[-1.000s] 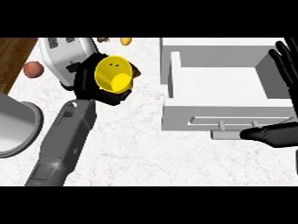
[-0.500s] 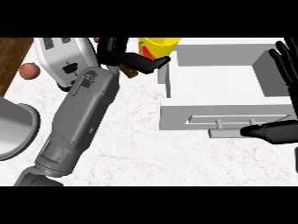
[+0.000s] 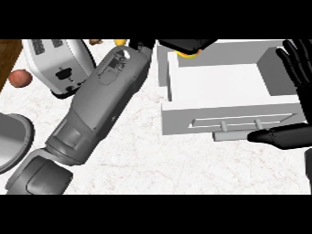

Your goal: Pick up the cup, place it into the drawer and close the drawer

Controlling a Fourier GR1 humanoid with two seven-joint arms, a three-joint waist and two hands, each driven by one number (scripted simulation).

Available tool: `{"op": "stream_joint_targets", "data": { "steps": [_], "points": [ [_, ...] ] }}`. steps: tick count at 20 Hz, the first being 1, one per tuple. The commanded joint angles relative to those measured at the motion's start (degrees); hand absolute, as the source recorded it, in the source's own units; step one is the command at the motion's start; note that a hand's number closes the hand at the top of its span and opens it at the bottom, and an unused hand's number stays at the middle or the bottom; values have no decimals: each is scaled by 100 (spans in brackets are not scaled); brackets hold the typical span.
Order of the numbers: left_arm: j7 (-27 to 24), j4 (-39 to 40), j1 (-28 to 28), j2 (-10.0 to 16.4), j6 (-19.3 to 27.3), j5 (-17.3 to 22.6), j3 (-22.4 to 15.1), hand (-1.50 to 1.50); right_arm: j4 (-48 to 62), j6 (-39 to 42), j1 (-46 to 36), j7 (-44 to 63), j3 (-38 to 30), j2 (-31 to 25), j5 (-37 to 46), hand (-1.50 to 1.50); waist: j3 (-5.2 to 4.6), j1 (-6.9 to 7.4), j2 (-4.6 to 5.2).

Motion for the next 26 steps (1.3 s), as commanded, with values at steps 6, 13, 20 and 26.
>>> {"op": "stream_joint_targets", "data": {
  "steps": [6,13,20,26],
  "points": [
    [361,1212,-378,-2,99,445,-1030,150,285,-5,-261,-232,231,140,174,-150,8,-367,113],
    [694,1377,-349,-2,-335,570,-1660,150,187,50,-467,-93,378,197,83,-150,6,-635,161],
    [53,1180,69,-2,-214,1121,-1576,-150,218,578,-506,-163,545,229,-434,-150,3,-906,264],
    [-627,718,165,-2,-466,1831,-1322,-150,136,1633,-611,2,1129,168,-1217,150,-6,-867,242]
  ]
}}
